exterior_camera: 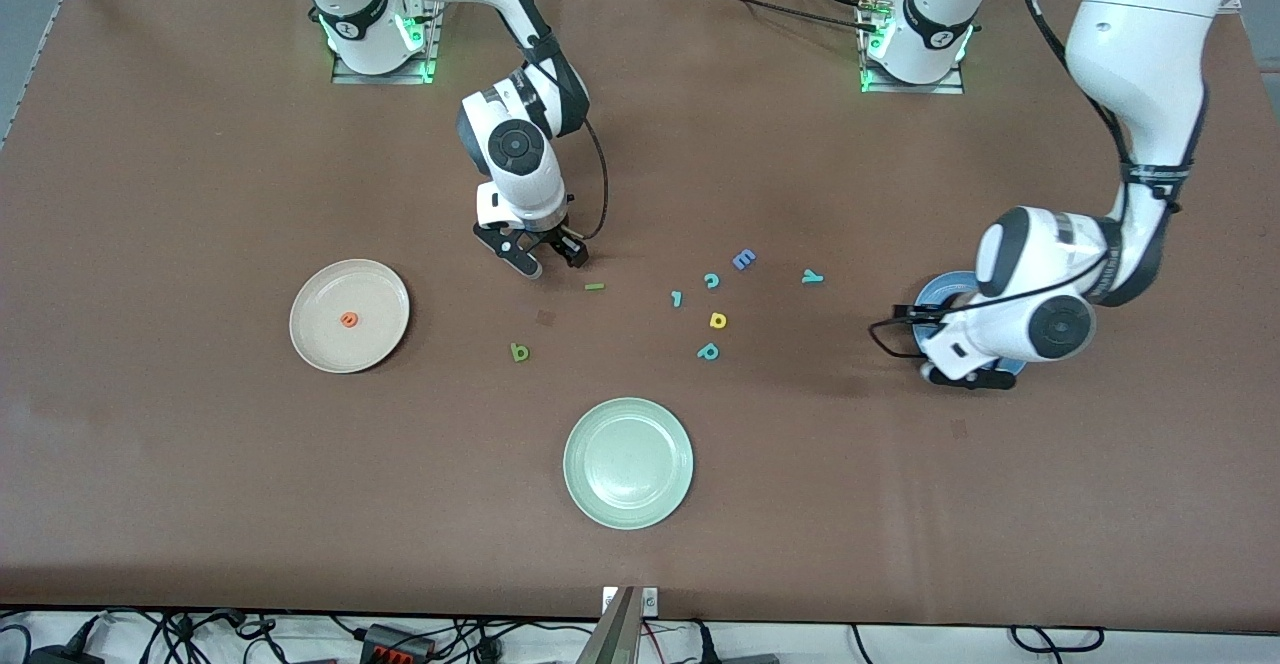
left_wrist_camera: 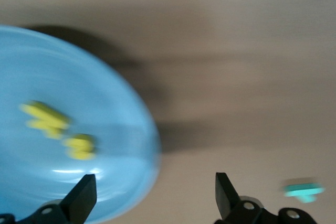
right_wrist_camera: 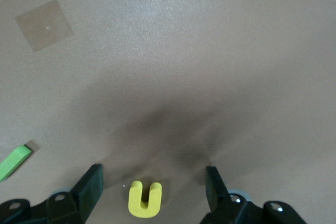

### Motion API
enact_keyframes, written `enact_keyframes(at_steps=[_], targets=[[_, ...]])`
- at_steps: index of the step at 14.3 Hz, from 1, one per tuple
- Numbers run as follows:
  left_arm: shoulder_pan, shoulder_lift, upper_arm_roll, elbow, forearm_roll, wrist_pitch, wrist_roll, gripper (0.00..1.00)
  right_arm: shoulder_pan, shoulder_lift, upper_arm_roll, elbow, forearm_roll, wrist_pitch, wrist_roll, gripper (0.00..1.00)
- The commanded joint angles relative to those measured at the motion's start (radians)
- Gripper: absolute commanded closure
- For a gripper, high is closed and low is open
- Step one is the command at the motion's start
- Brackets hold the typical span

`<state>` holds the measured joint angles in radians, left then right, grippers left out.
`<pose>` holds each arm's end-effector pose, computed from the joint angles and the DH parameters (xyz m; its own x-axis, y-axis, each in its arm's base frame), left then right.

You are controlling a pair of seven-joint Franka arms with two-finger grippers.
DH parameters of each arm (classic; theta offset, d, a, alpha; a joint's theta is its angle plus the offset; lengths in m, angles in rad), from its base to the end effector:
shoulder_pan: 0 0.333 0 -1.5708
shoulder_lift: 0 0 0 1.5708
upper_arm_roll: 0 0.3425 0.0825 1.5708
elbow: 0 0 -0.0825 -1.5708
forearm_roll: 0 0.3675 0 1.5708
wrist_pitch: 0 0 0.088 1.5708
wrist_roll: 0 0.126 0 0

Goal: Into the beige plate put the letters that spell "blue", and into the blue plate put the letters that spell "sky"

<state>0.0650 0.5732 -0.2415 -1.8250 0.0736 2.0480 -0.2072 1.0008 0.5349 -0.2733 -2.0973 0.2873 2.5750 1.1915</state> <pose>0.5985 -0.0932 0.2212 0.9427 -0.0007 -0.3336 0.0031 -0.9999 0.0109 0.4341 0.3850 0.1852 0.7806 -0.6248 -0.0174 -0.6245 -0.7808 0.0196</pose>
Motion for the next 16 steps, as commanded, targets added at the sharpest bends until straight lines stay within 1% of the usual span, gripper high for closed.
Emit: enact_keyframes(at_steps=[1, 2, 4, 5, 7, 8, 9, 10, 11, 12, 14, 15, 16], targets=[[-0.001, -0.018, -0.097, -0.054, 0.002, 0.023, -0.135, 0.00, 0.012, -0.009, 0.005, 0.002, 0.032, -0.003, 0.023, 0.12], [-0.004, -0.026, -0.135, -0.080, 0.002, 0.053, -0.156, 0.00, 0.016, -0.010, 0.005, 0.002, 0.033, -0.003, 0.023, 0.13], [-0.005, -0.055, -0.171, -0.193, 0.006, 0.198, -0.198, 0.00, 0.021, -0.009, 0.005, 0.000, 0.033, -0.003, 0.023, 0.17], [-0.005, -0.071, -0.177, -0.244, 0.018, 0.261, -0.198, 0.00, 0.022, -0.009, 0.006, 0.002, 0.033, -0.003, 0.023, 0.23], [-0.008, -0.079, -0.179, -0.267, 0.021, 0.290, -0.196, 0.00, 0.021, -0.009, 0.011, 0.000, 0.033, -0.003, 0.023, 0.32], [-0.029, -0.079, -0.179, -0.279, 0.029, 0.309, -0.196, 0.00, 0.021, -0.009, 0.011, 0.002, 0.033, -0.003, 0.022, 0.38], [-0.056, -0.076, -0.174, -0.299, 0.066, 0.349, -0.199, 0.00, 0.021, -0.009, 0.016, 0.000, 0.033, -0.003, 0.022, 0.44], [-0.051, -0.072, -0.174, -0.310, 0.098, 0.378, -0.199, 0.00, 0.021, -0.010, 0.020, 0.000, 0.033, -0.003, 0.022, 0.50], [-0.045, -0.072, -0.174, -0.312, 0.101, 0.382, -0.199, 0.02, 0.021, -0.010, 0.023, 0.000, 0.033, -0.004, 0.022, 0.60], [-0.050, -0.072, -0.174, -0.312, 0.101, 0.382, -0.201, 0.08, 0.021, -0.010, 0.023, 0.000, 0.033, -0.004, 0.022, 0.67], [-0.053, -0.072, -0.173, -0.316, 0.107, 0.382, -0.199, 0.30, 0.021, -0.010, 0.025, 0.000, 0.033, -0.004, 0.022, 0.80], [-0.053, -0.072, -0.173, -0.322, 0.107, 0.382, -0.199, 0.44, 0.022, -0.010, 0.025, 0.002, 0.033, -0.004, 0.020, 0.82], [-0.053, -0.073, -0.173, -0.323, 0.107, 0.382, -0.201, 0.55, 0.021, -0.012, 0.025, 0.002, 0.033, -0.004, 0.017, 0.84]])
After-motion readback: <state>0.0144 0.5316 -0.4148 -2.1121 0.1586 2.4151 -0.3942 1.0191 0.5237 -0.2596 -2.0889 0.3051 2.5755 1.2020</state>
